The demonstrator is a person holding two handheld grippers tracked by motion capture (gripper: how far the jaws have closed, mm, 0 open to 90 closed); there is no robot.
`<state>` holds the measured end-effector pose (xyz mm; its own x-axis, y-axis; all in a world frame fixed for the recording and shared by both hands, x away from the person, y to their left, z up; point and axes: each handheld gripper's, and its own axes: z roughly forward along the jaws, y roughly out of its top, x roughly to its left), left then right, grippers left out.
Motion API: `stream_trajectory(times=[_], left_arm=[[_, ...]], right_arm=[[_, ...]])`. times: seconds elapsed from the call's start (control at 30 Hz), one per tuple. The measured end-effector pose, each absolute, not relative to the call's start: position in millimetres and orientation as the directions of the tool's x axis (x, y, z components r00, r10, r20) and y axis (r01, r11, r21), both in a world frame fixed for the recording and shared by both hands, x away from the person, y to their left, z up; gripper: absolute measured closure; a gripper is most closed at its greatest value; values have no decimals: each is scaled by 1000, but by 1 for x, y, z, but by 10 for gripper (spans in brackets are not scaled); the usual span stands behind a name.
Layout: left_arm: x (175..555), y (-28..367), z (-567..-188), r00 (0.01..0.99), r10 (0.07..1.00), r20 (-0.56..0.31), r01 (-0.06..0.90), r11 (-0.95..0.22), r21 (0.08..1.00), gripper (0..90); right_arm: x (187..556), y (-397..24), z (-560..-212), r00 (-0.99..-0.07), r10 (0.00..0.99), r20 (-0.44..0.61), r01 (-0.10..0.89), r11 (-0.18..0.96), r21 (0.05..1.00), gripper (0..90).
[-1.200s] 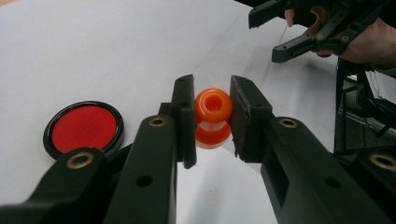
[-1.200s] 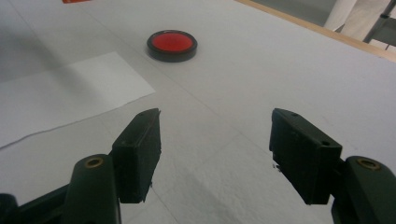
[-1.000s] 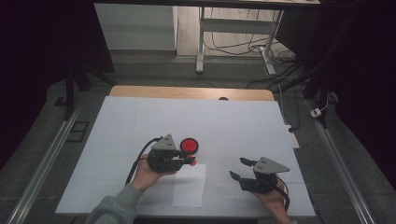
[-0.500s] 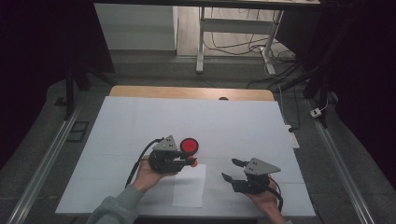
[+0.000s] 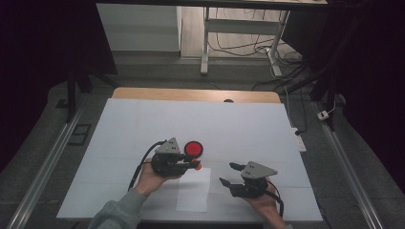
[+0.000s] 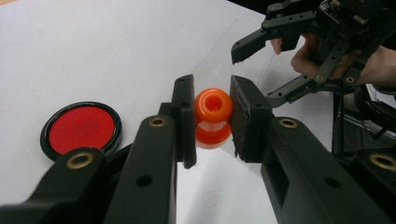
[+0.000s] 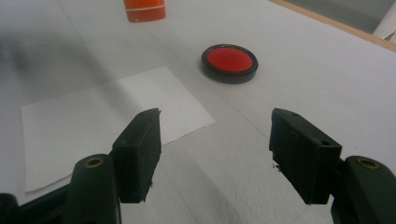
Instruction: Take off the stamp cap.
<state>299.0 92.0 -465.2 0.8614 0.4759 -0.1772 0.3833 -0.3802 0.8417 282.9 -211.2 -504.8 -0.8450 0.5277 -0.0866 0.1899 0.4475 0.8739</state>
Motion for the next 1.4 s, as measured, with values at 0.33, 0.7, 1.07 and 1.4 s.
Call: stream_trajectory(times=[0.33, 0.7, 1.07, 1.4], left_arm=[[299, 89, -468, 864, 472, -177, 385, -391, 836, 725], [299, 89, -468, 862, 474, -178, 386, -389, 836, 725], [299, 87, -470, 865, 470, -177, 386, -395, 834, 725], [298, 86, -469, 866, 466, -180, 385, -394, 835, 725]], right_arm=[[282, -203, -503, -852, 515, -93, 180, 454, 873, 338], [283, -185, -501, -868, 486, -106, 154, 464, 872, 338], [284, -172, -501, -881, 460, -112, 137, 474, 870, 341], [284, -162, -501, -887, 447, -115, 128, 479, 868, 343]])
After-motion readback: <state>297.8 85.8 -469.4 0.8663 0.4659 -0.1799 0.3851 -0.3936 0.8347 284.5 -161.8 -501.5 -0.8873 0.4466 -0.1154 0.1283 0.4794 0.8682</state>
